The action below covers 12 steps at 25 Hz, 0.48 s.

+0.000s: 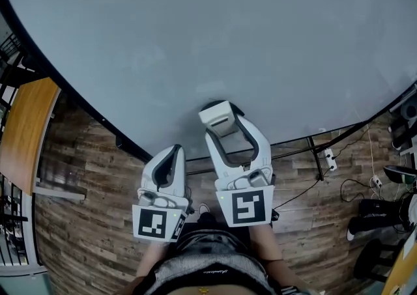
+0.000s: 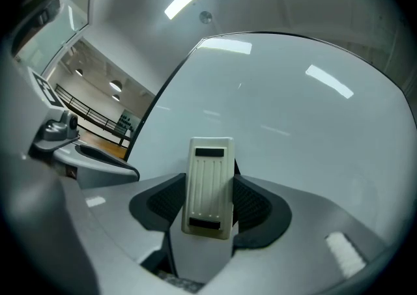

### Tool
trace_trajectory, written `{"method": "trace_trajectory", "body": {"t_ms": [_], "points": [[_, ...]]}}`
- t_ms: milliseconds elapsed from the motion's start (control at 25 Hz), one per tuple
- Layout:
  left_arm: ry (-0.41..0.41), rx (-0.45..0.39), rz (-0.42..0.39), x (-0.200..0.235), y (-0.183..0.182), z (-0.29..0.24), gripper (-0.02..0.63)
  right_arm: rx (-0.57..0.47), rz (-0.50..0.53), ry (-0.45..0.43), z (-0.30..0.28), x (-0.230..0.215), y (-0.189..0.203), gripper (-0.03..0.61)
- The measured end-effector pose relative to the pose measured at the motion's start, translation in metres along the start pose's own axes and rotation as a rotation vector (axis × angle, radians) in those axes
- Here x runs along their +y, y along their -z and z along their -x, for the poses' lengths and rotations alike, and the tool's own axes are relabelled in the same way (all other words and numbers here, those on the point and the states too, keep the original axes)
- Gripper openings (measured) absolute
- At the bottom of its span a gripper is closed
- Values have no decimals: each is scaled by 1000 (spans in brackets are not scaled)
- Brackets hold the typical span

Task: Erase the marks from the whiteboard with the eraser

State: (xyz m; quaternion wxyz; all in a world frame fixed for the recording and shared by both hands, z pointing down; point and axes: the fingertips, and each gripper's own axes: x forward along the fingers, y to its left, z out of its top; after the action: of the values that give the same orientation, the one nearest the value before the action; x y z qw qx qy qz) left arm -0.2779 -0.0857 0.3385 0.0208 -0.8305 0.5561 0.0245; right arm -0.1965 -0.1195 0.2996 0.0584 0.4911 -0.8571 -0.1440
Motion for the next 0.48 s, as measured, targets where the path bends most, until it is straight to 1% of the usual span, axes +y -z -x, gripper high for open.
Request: {"method": "trace_trajectory", "body": {"t_ms": [80,240,400,480], "points": [[1,6,3,-22,2,-19,5,-1,-15,-9,8,-24,9,235],[20,15,13,-38,2,-36,5,7,-18,-37,10,-35,13,235],[20,27,4,-89,5,-75,5,-1,-28,-53,28,-87,34,235],[16,31,0,-105,6,-87,5,-1,-33,-59,35,-103,43,235]]}}
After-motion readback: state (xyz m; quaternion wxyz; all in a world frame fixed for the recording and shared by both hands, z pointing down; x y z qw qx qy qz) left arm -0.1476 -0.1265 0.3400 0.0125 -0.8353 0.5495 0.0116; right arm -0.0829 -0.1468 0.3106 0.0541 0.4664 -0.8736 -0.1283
